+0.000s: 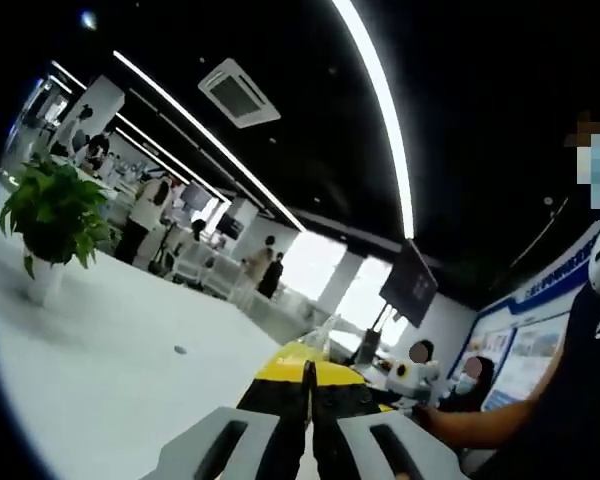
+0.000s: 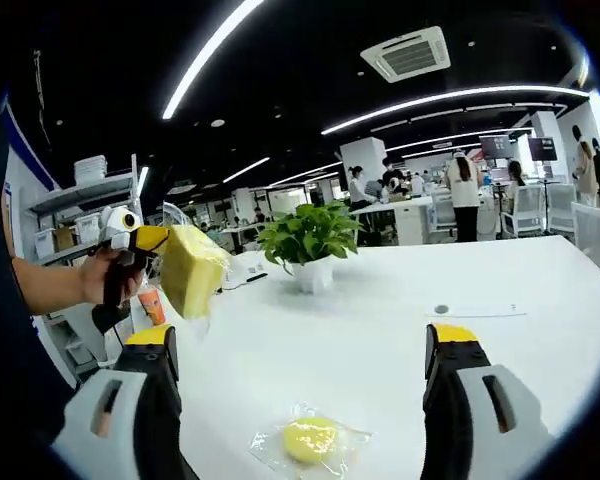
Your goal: Compare the silicone blocks by pressing each to a similar depth, holding the contact briefly, and releasing to observe deformation and rebound differences across the visible hardness samples.
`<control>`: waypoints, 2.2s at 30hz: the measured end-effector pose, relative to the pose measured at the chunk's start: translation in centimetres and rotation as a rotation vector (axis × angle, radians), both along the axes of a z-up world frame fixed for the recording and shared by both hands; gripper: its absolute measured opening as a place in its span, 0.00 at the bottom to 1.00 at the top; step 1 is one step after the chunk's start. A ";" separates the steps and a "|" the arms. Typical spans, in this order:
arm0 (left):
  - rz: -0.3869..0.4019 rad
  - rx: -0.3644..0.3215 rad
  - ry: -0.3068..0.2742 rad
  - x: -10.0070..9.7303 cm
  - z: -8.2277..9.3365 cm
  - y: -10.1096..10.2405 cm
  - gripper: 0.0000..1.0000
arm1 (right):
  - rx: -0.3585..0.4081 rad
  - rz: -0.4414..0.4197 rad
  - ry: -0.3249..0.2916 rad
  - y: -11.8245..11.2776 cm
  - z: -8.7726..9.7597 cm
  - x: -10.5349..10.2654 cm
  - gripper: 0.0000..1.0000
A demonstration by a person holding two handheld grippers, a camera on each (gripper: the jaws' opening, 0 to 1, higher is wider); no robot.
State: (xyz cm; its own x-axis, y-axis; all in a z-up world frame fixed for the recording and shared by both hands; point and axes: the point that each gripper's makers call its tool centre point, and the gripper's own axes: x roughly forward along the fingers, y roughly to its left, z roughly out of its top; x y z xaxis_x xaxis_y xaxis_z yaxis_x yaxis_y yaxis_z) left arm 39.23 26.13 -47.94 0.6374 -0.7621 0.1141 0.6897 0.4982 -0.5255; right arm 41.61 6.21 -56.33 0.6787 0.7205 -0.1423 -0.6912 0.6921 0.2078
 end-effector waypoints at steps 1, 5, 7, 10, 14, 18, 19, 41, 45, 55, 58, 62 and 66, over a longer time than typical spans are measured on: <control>0.006 0.005 0.006 0.2 -0.4 0.2 0.00 | 0.002 -0.008 0.008 -0.4 -0.4 -0.1 0.96; 0.029 -0.020 0.042 0.5 -1.3 0.9 0.00 | -0.022 -0.047 0.051 -2.4 -2.9 -0.8 0.96; 0.040 -0.026 0.053 0.6 -1.6 1.1 0.00 | -0.026 -0.061 0.052 -3.0 -3.5 -1.2 0.96; 0.047 -0.032 0.067 0.7 -2.1 1.4 0.00 | -0.065 -0.091 0.045 -4.0 -4.7 -1.5 0.96; 0.063 -0.069 0.112 1.1 -3.1 1.8 0.00 | -0.104 -0.098 0.050 -4.7 -6.1 -2.1 0.96; 0.078 -0.091 0.151 1.3 -4.6 2.1 0.00 | -0.153 -0.107 0.046 -5.2 -7.2 -2.7 0.96; 0.080 -0.094 0.157 1.3 -4.8 2.2 0.00 | -0.156 -0.109 0.048 -5.3 -7.4 -2.8 0.96; 0.128 -0.184 0.327 2.2 -11.1 2.6 0.00 | -0.212 -0.180 0.097 -7.8 -11.1 -5.0 0.96; 0.151 -0.237 0.376 2.5 -12.7 3.3 0.00 | -0.219 -0.180 0.113 -8.0 -11.5 -5.2 0.96; 0.163 -0.234 0.448 2.3 -15.7 3.3 0.00 | -0.208 -0.187 0.108 -7.9 -11.7 -5.4 0.96; 0.168 -0.232 0.466 2.3 -16.5 3.5 0.00 | -0.209 -0.185 0.114 -7.8 -11.8 -5.5 0.96; 0.181 -0.238 0.495 2.3 -17.6 3.8 0.00 | -0.211 -0.183 0.125 -7.7 -12.1 -5.6 0.96; 0.200 -0.233 0.522 2.3 -18.8 4.5 0.00 | -0.208 -0.182 0.130 -7.5 -12.2 -5.7 0.96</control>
